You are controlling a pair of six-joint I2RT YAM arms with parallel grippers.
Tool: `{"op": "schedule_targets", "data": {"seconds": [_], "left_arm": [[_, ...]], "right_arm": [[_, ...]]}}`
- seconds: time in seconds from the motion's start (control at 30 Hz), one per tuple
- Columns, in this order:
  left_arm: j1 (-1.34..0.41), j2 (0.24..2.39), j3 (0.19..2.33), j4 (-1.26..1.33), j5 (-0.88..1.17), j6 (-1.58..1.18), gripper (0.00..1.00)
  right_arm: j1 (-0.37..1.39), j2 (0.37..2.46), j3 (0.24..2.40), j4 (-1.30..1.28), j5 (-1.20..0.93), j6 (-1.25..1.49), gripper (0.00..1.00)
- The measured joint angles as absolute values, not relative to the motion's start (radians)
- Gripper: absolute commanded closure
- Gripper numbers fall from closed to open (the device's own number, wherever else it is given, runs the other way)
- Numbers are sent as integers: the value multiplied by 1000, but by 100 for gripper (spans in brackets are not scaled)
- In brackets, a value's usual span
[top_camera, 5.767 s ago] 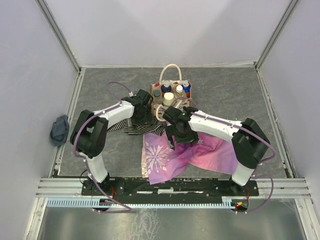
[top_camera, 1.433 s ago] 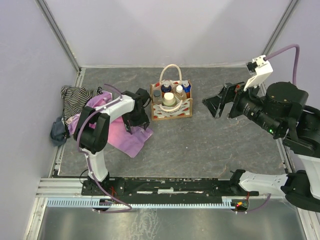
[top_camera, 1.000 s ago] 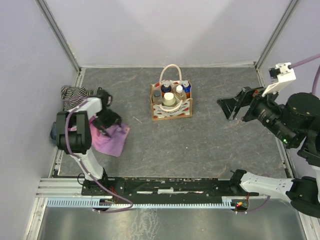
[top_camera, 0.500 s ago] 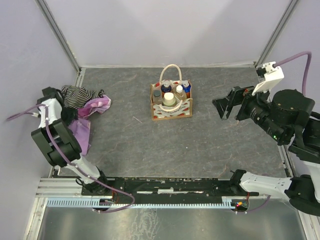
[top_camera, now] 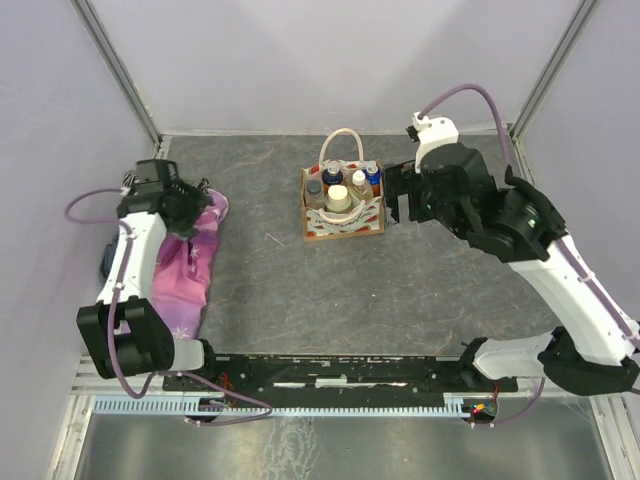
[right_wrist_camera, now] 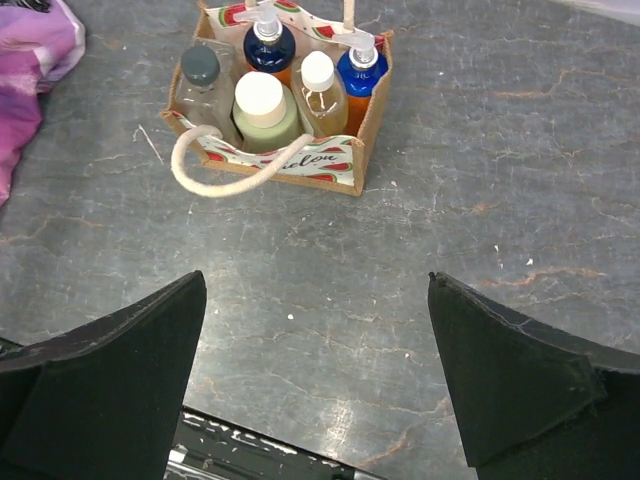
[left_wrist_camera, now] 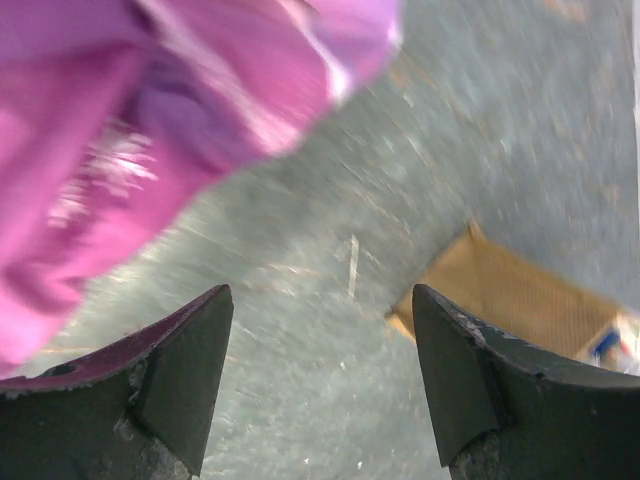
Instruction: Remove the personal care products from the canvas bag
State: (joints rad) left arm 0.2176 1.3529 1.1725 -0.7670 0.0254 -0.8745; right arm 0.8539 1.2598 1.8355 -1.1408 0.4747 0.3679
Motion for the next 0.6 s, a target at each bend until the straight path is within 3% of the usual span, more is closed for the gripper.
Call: {"op": "schedule_targets", "data": {"seconds": [0.33,0.6], "left_arm": [[-153,1426,1255,-707,108,-871,19],[-250,1441,1335,-707,107,-840,19]], "right_arm": [[725,1495,1929,-1137,305,332,0],[653,1765,2008,-1069,227,281,0]]}}
